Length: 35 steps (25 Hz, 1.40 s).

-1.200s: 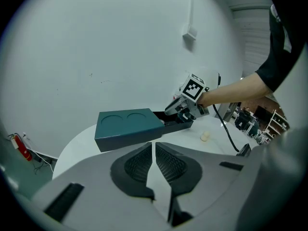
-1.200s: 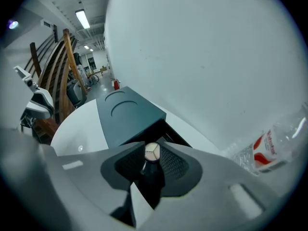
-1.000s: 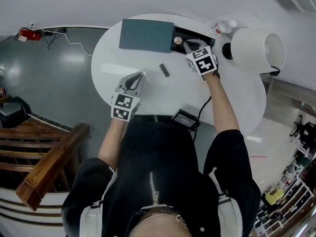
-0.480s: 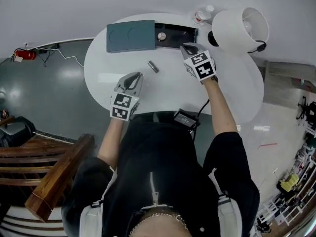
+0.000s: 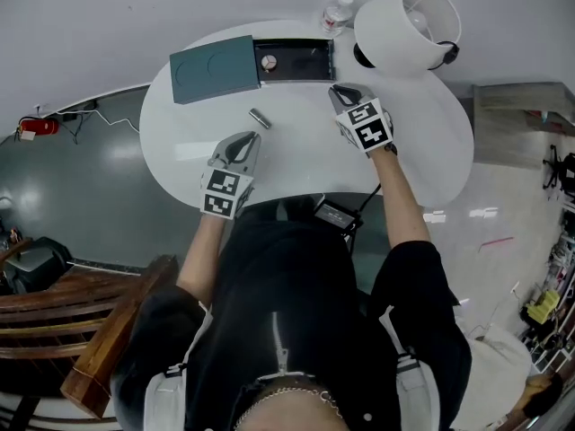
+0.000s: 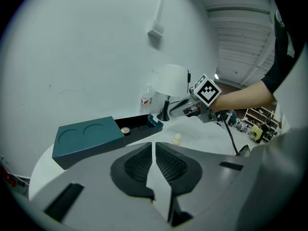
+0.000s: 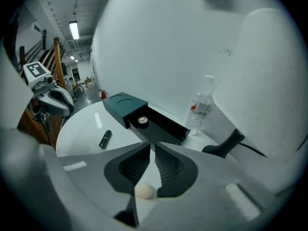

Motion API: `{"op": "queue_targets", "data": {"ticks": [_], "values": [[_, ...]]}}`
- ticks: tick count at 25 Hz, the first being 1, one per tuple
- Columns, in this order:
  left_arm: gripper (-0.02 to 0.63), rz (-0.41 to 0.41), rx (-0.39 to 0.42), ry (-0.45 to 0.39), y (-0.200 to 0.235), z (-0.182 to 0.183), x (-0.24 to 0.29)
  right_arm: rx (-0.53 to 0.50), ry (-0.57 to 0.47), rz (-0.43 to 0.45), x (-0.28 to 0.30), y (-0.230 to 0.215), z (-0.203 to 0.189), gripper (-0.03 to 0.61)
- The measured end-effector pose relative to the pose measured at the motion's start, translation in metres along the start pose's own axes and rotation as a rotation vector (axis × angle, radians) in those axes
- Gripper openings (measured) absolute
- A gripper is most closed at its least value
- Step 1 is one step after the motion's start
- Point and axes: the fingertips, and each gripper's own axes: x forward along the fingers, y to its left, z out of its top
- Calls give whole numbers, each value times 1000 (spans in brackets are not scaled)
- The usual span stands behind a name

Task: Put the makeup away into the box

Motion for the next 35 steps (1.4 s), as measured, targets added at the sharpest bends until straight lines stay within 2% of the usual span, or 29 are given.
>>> {"op": "queue_targets", "data": {"ticks": [2,9,14,19,24,27,35], "values": [[15,-9,7,1,-4,1,2,10,13,-4,-3,-2,-11,77],[15,-24,18,14,-9,0,8,22,103,19,-1,7,-57,133],[15,-26,17,24,-10,-2,9,-58,193,49,6,21,-82,135],[15,-25,14,34,-8,-6,10,-83,240,60,14,25,-97,135],[15,-20,8,40,-3,-9,10,-112,271,60,18,27,-103,133],[15,-20,7,44,-3,-10,9,-117,284,58,19,28,-106,101],[15,-20,0,45,0,-13,8,-110,264,64,17,28,-97,78]]}}
